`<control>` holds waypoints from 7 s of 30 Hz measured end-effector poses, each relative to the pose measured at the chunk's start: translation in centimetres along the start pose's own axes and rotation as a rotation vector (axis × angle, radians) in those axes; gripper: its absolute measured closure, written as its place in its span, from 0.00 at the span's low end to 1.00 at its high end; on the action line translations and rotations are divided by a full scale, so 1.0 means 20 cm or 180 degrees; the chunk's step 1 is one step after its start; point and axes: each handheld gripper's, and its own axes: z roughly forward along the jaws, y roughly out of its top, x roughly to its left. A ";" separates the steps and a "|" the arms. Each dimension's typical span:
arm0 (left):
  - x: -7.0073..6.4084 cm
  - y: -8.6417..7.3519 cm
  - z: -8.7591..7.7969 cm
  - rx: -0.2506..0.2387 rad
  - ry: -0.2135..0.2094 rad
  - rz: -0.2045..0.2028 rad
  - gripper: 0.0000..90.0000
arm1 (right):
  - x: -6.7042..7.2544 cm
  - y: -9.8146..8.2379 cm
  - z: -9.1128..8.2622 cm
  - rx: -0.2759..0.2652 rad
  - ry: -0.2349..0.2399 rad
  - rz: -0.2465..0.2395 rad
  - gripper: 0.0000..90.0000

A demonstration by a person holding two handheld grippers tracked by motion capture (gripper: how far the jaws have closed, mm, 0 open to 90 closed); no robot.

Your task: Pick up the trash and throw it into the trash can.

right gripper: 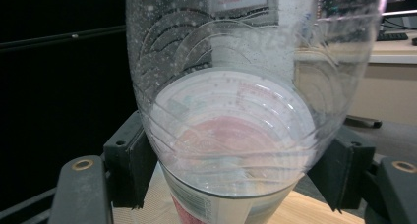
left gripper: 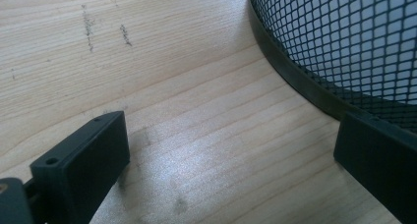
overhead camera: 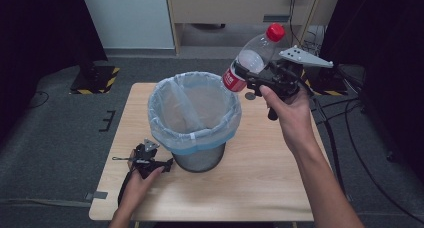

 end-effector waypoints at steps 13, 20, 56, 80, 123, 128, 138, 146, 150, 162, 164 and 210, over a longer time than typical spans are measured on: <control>0.00 0.00 0.00 0.0000 0.0000 -0.0001 0.00 | 0.06 -0.03 0.08 0.0020 0.0118 0.0020 0.30; 0.00 0.00 0.00 0.0000 -0.0001 0.0000 0.00 | 0.08 -0.06 0.12 0.0061 0.0158 0.0017 0.30; 0.00 0.00 0.00 0.0000 -0.0002 -0.0001 0.00 | 0.14 -0.25 0.26 0.0412 0.0295 -0.0109 0.30; 0.00 0.00 0.00 0.0000 -0.0001 0.0000 0.00 | 0.16 -0.31 0.27 0.0590 0.0330 -0.0251 0.30; 0.00 0.00 0.00 0.0000 -0.0003 -0.0004 0.00 | -0.04 -0.29 0.16 0.0558 -0.0169 -0.0288 0.06; 0.00 0.00 0.00 0.0008 -0.0005 0.0006 0.00 | -0.11 -0.31 0.14 0.0573 -0.0293 -0.0252 0.06; 0.00 0.00 0.00 0.0009 -0.0006 0.0007 0.00 | -0.25 -0.39 0.08 0.0625 -0.0522 -0.0169 0.06; 0.00 0.00 0.00 0.0010 -0.0006 0.0007 0.00 | -0.34 -0.47 0.04 0.0664 -0.0660 -0.0131 0.05; 0.00 0.00 0.00 0.0009 -0.0006 0.0008 0.00 | -0.37 -0.51 0.02 0.0696 -0.0707 -0.0115 0.05; 0.00 0.00 0.00 0.0009 -0.0006 0.0007 0.00 | -0.45 -0.61 0.00 0.0782 -0.0820 -0.0046 0.05; 0.00 0.00 0.00 0.0009 -0.0006 0.0007 0.00 | -0.46 -0.63 0.00 0.0785 -0.0842 -0.0028 0.05; 0.00 0.00 0.00 0.0010 -0.0006 0.0007 0.00 | -0.65 -1.17 -0.06 0.1400 -0.1176 0.0295 0.08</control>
